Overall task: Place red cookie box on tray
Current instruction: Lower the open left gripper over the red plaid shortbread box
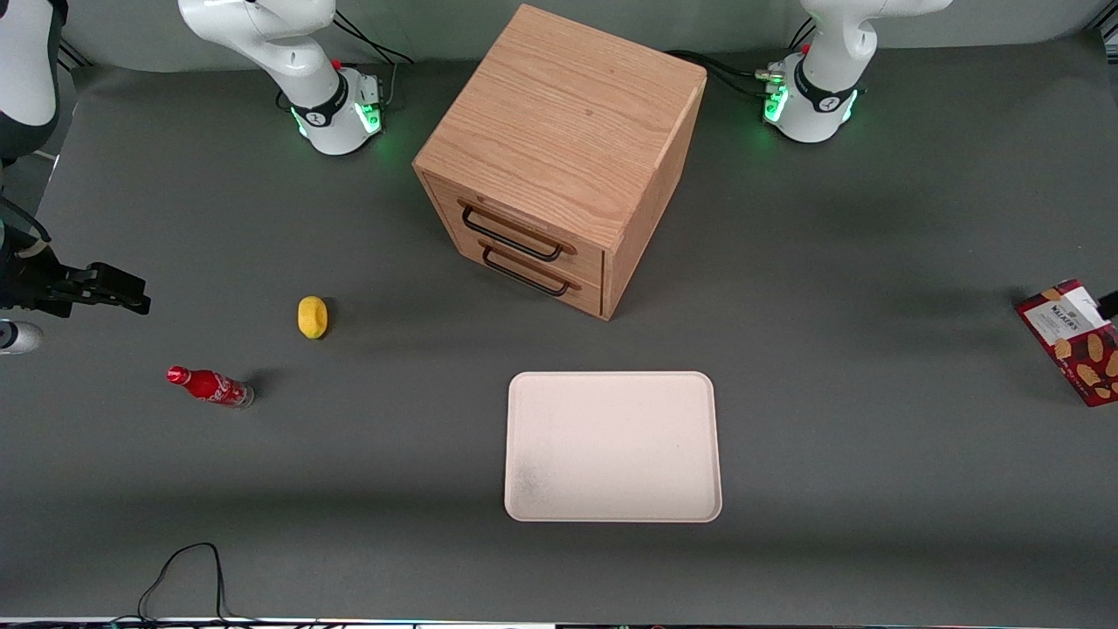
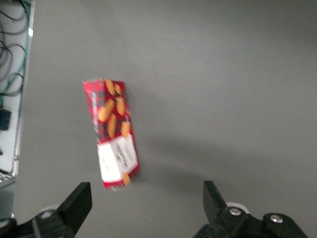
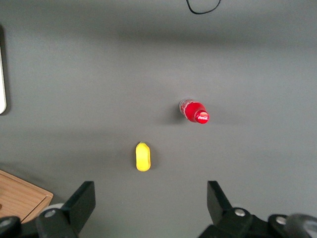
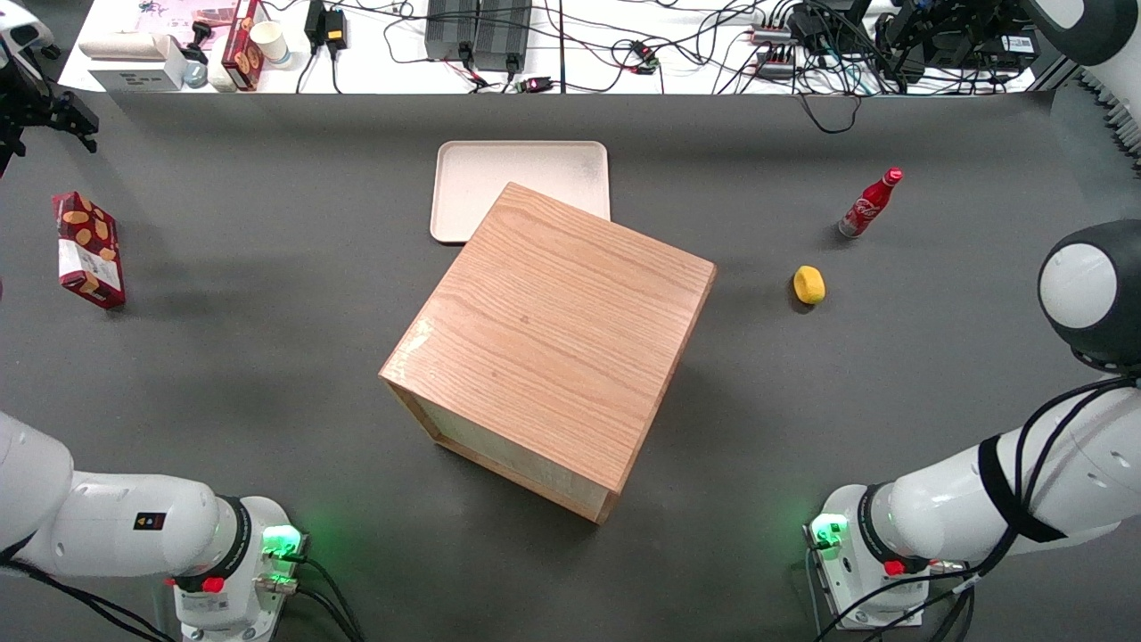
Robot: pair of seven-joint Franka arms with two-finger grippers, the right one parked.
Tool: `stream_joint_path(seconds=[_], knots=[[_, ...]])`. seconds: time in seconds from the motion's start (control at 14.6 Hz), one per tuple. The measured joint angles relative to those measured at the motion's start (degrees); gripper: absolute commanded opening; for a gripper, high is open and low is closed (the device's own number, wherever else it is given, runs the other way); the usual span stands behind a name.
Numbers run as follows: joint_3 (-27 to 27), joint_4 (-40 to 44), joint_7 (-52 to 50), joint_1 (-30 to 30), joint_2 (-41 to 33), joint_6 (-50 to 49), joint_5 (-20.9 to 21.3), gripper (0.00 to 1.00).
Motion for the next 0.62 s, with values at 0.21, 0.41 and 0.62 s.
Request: stream_joint_path(seconds=[0.21,0.41,0.62], knots=[[0.5,0.2,6.3,4.8,7.0,7.4,-6.8,1.0],[0.6,2.0,13.6,9.5,14.8,10.6,-15.0,1.0],[0.5,4.2,15.1,11.6,20.6,12.8,-16.8,1.0]])
